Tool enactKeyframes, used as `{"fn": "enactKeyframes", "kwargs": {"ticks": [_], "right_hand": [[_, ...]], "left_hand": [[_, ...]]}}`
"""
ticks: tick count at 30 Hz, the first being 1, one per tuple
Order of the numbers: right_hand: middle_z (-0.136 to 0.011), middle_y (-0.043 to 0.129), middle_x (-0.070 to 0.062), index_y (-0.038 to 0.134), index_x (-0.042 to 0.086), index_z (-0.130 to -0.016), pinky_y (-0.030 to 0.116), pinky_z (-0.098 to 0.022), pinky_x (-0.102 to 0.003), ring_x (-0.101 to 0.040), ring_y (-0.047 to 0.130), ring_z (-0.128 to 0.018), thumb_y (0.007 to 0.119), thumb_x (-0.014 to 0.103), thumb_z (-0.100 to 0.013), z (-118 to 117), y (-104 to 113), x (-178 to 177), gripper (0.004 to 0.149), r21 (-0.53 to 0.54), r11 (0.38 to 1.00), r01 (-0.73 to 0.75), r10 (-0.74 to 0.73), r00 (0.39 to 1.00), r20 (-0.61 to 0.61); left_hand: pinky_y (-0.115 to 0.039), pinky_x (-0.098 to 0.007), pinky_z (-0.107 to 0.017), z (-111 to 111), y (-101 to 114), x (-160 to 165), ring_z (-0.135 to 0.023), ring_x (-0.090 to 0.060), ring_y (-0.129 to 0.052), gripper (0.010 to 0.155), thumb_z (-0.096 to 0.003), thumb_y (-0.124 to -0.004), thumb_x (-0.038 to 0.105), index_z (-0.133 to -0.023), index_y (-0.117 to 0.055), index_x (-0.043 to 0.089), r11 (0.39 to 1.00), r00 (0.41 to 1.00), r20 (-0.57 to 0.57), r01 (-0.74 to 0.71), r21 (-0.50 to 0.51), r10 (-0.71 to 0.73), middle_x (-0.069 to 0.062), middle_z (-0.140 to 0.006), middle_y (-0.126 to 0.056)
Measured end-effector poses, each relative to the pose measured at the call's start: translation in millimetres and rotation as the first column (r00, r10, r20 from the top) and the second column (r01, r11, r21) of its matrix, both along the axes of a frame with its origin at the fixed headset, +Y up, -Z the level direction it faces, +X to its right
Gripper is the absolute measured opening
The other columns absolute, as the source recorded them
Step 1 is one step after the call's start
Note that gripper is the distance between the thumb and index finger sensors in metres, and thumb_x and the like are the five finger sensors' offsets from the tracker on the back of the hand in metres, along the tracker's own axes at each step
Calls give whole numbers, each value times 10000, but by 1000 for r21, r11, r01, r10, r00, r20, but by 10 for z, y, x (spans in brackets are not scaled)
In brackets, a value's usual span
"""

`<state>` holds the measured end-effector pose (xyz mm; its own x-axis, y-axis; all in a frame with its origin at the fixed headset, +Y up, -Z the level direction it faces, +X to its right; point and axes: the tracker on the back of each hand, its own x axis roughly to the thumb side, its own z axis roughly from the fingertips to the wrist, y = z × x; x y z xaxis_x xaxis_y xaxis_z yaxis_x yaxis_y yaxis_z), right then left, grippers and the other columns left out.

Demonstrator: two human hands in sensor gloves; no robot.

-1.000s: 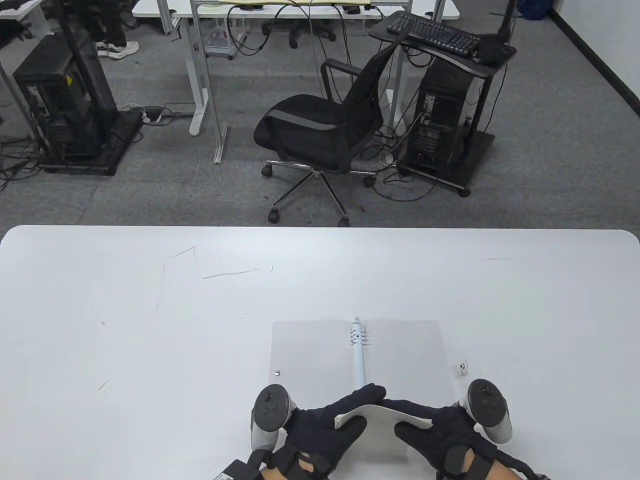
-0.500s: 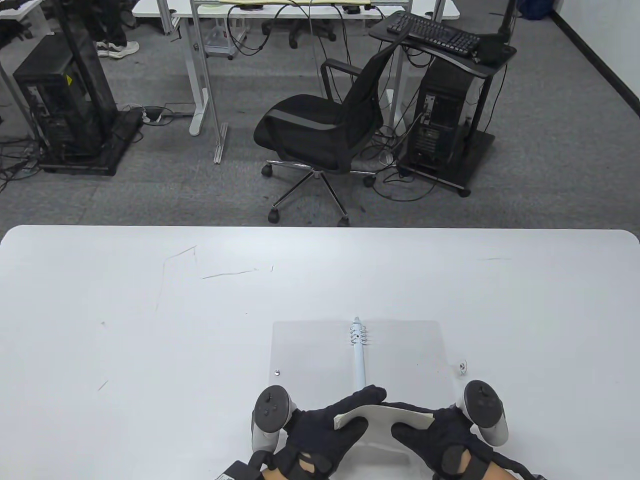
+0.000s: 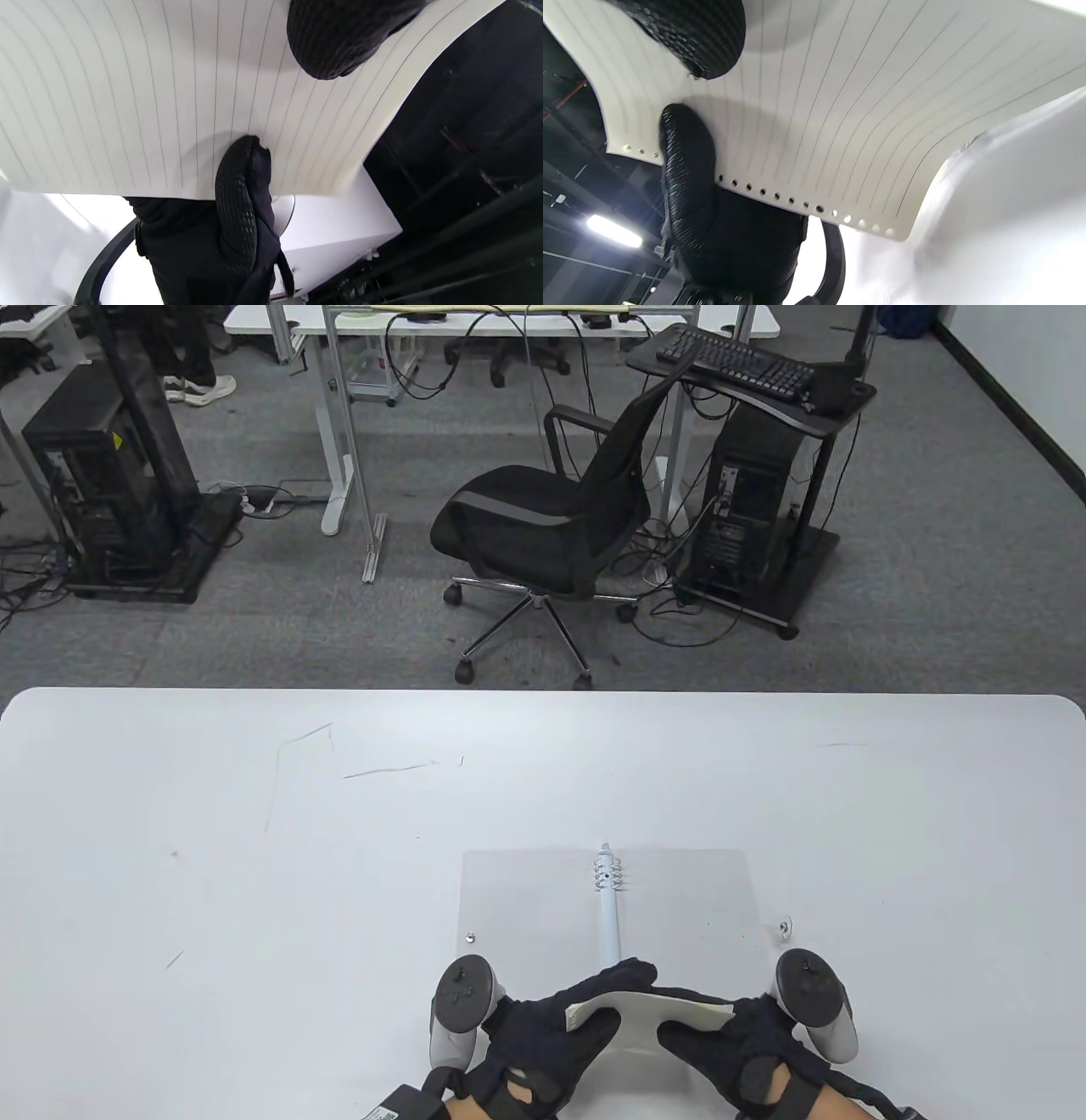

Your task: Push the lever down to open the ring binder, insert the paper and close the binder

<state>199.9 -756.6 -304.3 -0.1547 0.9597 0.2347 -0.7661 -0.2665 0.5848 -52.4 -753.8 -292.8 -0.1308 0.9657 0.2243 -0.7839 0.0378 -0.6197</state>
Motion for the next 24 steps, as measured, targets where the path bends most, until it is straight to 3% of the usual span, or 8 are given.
{"fn": "enactKeyframes", "kwargs": {"ticks": [7, 13, 17, 20, 22, 24], "right_hand": [[-868, 990, -43, 791, 233, -950, 883, -455, -498, -362, 1032, -691, 804, 367, -483, -12, 94, 43, 486, 88, 996, -17, 11, 997, 71], [-794, 1039, -29, 837, 226, -913, 936, -363, -449, -323, 1109, -557, 807, 351, -464, -55, 108, 70, 466, 70, 997, -35, 28, 995, 100], [-755, 1057, -34, 848, 211, -899, 956, -311, -429, -303, 1140, -480, 806, 340, -456, -86, 141, 148, 464, 57, 997, -45, 38, 991, 127], [-741, 1059, -45, 849, 192, -897, 960, -300, -425, -299, 1145, -462, 803, 336, -458, -128, 159, 279, 465, 16, 999, -35, 32, 985, 167], [-741, 1058, -46, 847, 185, -897, 961, -298, -423, -293, 1148, -456, 802, 335, -461, -160, 150, 360, 463, -32, 999, -28, 34, 983, 181], [-739, 1058, -52, 845, 176, -900, 963, -293, -421, -292, 1149, -453, 802, 334, -465, -193, 128, 440, 465, -81, 997, -13, 29, 978, 207]], "left_hand": [[-440, -648, -742, -3, 30, -30, -1123, -296, -607, 464, -515, -756, 379, -973, -692, 417, 999, 1000, -31, -3, -36, 2, 93, -1071, -790], [-458, -648, -741, -35, 13, -59, -1116, -301, -629, 506, -516, -755, 372, -1006, -629, 397, 997, 999, -43, -3, -73, 0, 63, -1076, -777], [-477, -649, -741, -81, 46, -190, -1104, -317, -667, 548, -522, -749, 342, -1033, -553, 377, 995, 993, -115, 14, -97, -26, 15, -1086, -739], [-495, -650, -740, -134, 83, -375, -1088, -320, -703, 537, -524, -741, 339, -1030, -564, 378, 992, 973, -230, -3, -128, -27, -5, -1080, -737], [-494, -646, -744, -174, 103, -498, -1089, -316, -701, 535, -525, -740, 341, -1030, -567, 380, 992, 949, -306, 37, -123, -74, -4, -1081, -737], [-452, -649, -755, -230, 102, -604, -1113, -327, -632, 538, -527, -739, 343, -1033, -563, 392, 973, 905, -364, 177, -149, -221, 12, -1108, -707]]}}
